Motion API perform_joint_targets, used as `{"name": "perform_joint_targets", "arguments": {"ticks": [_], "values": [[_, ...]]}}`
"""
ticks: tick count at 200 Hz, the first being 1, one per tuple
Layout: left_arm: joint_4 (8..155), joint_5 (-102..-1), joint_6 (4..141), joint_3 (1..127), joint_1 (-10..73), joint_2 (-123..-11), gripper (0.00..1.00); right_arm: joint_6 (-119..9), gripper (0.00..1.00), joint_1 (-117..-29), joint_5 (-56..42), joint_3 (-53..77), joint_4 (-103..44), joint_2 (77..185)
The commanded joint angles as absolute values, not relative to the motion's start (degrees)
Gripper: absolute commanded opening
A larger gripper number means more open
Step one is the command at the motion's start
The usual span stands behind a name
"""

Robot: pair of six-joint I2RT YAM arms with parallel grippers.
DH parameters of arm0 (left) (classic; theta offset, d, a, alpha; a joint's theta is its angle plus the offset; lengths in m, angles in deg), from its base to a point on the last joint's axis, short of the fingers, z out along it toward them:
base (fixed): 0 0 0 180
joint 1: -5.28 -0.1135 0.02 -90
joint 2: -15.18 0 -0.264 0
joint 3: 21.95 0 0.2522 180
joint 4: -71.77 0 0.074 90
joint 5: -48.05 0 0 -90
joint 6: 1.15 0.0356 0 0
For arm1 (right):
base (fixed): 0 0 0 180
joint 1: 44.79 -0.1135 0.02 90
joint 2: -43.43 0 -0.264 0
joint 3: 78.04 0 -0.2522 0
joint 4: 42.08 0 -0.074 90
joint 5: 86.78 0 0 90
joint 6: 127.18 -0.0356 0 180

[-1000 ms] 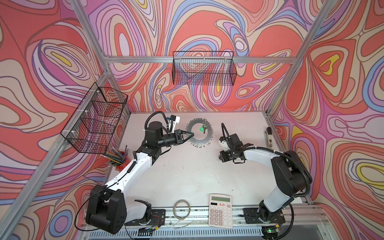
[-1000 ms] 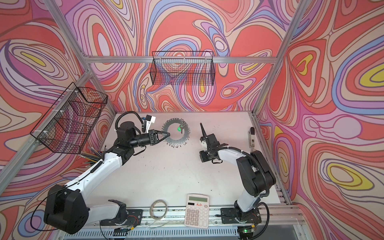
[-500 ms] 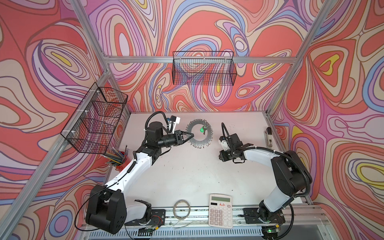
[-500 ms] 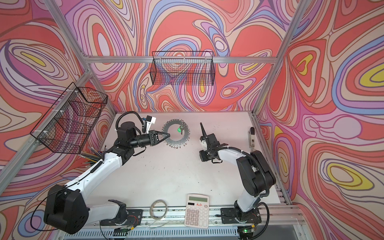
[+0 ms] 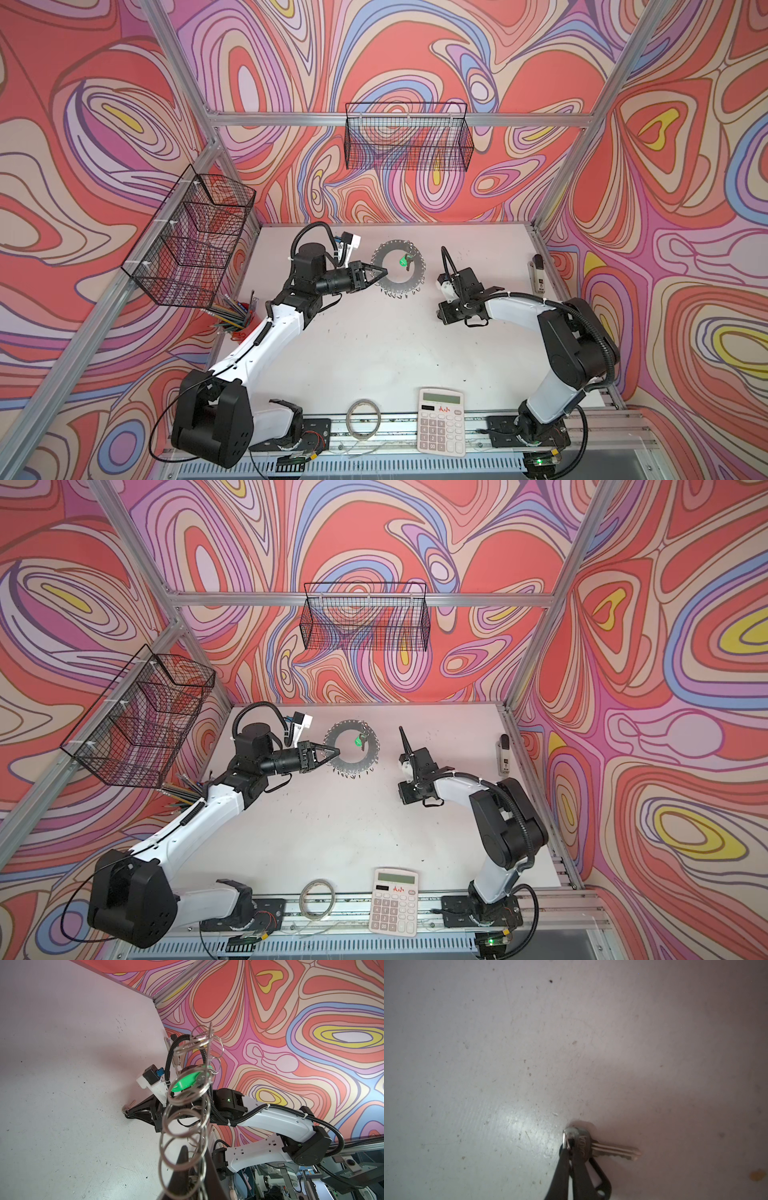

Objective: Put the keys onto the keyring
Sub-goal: 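Lift the black-tagged key with the right gripper toward the disc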

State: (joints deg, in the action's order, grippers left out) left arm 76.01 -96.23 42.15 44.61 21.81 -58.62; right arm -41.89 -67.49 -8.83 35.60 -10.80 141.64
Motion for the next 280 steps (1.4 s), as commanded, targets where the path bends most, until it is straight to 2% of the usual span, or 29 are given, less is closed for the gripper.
{"name": "perform_joint_targets", "arguments": {"ticks": [1,27,51,99,145,189,236,280], "values": [[76.5,-97.6,43.8,47.1,21.4,-57.3,0.0,-41.2,0.05,-67.8,-9.5,35.4,-11.6,141.4],[76.8,-97.5,43.8,47.2,21.3,-57.2,0.0,-41.1,0.0,-68.1,-10.0,36.1,-12.7,140.0],[77.5,-97.1,43.6,47.8,21.4,-56.9,0.0,-41.3,0.0,-68.4,-10.0,37.1,-14.1,136.3],[78.2,-92.3,42.7,49.7,21.4,-53.5,0.0,-41.2,0.0,-69.7,-10.7,37.2,-11.7,122.3],[79.2,-82.9,46.1,50.7,25.1,-49.3,0.0,-42.4,0.0,-77.5,-8.9,33.2,-3.2,110.4],[76.8,-76.6,49.1,51.3,30.9,-47.9,0.0,-44.6,0.0,-87.0,-2.1,27.4,1.2,102.8],[75.2,-69.3,53.3,49.6,35.3,-44.5,0.0,-45.9,0.0,-89.5,-2.8,24.7,4.6,100.5],[74.7,-68.9,54.2,49.2,35.5,-43.4,0.0,-46.4,0.0,-90.2,-3.3,24.2,3.8,100.4]]}}
